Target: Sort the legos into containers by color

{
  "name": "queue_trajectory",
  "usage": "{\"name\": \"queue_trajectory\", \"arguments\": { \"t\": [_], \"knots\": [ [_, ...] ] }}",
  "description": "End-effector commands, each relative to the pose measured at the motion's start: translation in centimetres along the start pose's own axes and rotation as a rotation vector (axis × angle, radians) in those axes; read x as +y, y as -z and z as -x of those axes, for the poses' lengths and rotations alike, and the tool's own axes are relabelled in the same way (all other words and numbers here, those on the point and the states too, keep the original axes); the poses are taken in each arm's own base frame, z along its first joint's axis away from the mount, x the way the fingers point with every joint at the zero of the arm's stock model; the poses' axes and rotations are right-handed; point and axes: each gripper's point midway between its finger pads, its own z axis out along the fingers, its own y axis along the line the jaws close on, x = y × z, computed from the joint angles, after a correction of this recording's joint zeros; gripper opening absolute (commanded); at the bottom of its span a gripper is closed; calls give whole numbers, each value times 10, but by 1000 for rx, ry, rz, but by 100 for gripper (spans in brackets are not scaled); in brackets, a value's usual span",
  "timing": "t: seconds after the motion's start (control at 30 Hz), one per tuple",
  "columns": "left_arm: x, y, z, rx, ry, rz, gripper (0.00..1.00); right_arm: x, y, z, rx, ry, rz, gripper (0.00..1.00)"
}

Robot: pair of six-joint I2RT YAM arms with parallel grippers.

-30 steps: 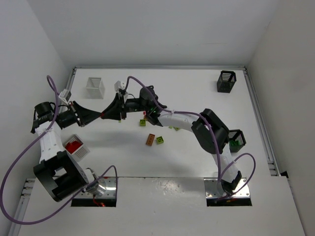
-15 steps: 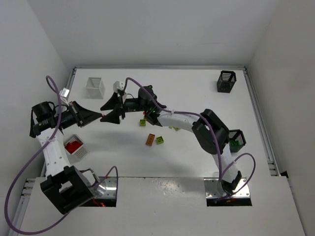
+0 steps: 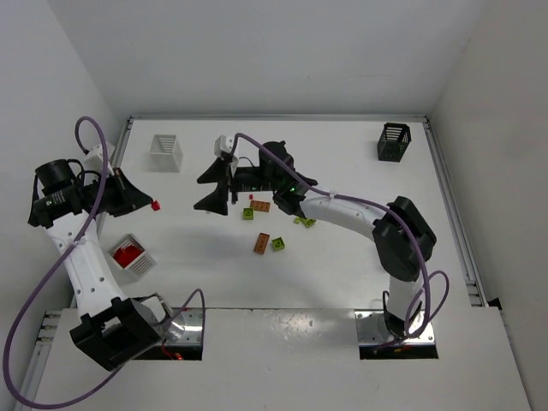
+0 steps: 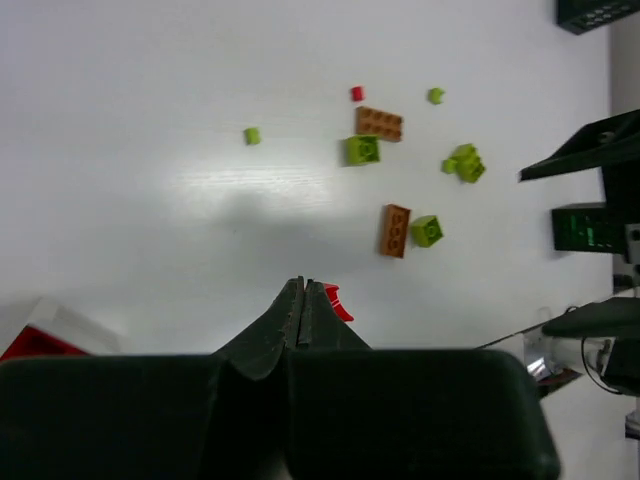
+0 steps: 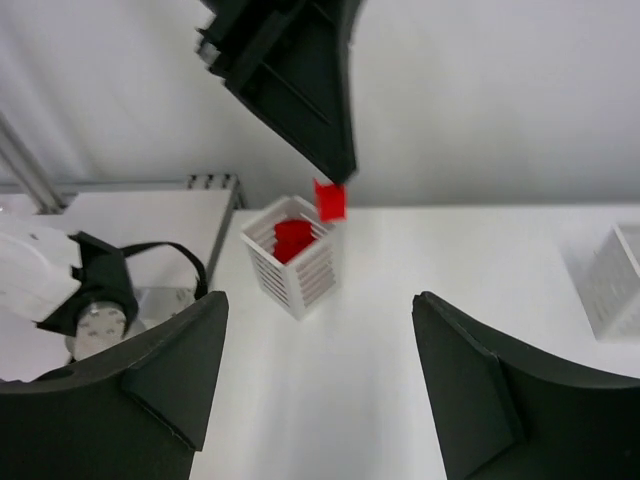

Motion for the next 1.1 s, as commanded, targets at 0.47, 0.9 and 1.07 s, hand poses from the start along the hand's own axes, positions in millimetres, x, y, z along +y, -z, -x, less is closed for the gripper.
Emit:
{"name": "queue_trajectory", "arguments": {
  "t": [0.47, 0.9, 1.07],
  "knots": [
    [75, 56, 18, 164, -191, 546, 0, -55, 70, -34, 255, -24, -169, 73],
    [103, 59, -60, 424, -230, 582, 0, -75, 76, -56, 386, -116, -129, 71],
    [122, 50, -79, 472, -235, 596, 0, -86, 82, -61, 411, -125, -179, 71]
  ]
}}
